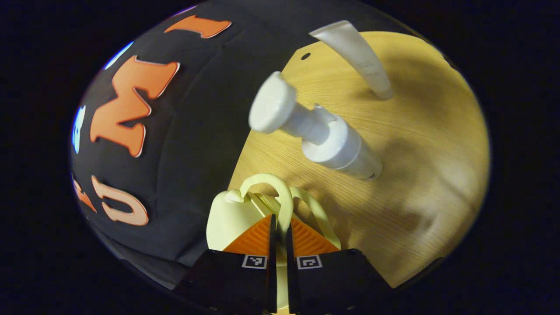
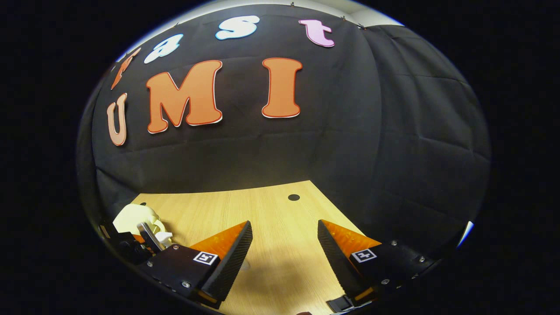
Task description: First open the suitcase, pack the skin care products into it, and then close the suitcase.
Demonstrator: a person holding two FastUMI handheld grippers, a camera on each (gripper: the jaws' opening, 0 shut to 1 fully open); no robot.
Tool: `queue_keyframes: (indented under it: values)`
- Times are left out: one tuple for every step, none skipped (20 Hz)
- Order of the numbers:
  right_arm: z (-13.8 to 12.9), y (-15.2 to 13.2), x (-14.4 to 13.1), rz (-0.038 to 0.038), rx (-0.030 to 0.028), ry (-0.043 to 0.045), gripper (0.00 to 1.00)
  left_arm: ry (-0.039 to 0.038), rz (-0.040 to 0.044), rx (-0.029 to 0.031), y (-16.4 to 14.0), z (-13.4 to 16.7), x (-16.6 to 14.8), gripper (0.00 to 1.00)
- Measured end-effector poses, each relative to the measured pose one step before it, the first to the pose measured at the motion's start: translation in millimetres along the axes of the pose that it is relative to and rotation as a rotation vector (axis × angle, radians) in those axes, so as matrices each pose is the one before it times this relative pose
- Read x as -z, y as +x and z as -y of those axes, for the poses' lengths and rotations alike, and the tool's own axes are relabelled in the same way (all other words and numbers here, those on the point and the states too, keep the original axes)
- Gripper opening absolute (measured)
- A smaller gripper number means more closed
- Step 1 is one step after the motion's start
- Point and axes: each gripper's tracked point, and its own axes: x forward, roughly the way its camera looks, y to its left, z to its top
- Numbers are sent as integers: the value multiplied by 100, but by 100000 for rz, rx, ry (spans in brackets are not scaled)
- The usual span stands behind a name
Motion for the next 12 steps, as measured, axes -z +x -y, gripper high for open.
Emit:
queue_keyframes:
  values:
    - [-681,90,-141,-69,-1437,629,95,-5343,1044,1537,-273,-165,-458,10]
    - [-833,57,-207,-330,-1737,723,95,-5373,376,2811,-351,357,-289,5]
    - [-956,42,-158,-219,-1615,665,95,-6803,857,2166,-148,56,-200,4]
    - [-1016,-95,-341,447,-1277,530,95,-6368,1534,2254,-338,12,-313,5]
    - [-914,-102,-627,1123,-1301,152,95,-5947,1807,1217,-509,-262,-271,5]
    - [-1071,-199,-699,1726,-1369,-332,95,-6114,1990,450,-835,-383,-217,4]
    - [-1232,-194,-780,1845,-1287,-815,95,-6006,2485,901,-672,-222,-468,5]
    - [-1163,-222,-746,1729,-1181,-939,95,-6091,1789,1518,-720,-9,-432,4]
    - [-1241,-196,-711,1376,-1433,-620,95,-6526,1908,1684,-642,-219,-423,4]
    - [-1340,-192,-587,1168,-1852,-75,95,-6469,2020,1864,-796,-189,-509,4]
    - [-1455,-226,-532,878,-1811,202,95,-5749,1719,1588,-635,-248,-380,4]
    - [-1469,-255,-427,494,-1717,293,95,-6228,2376,1902,563,-509,263,4]
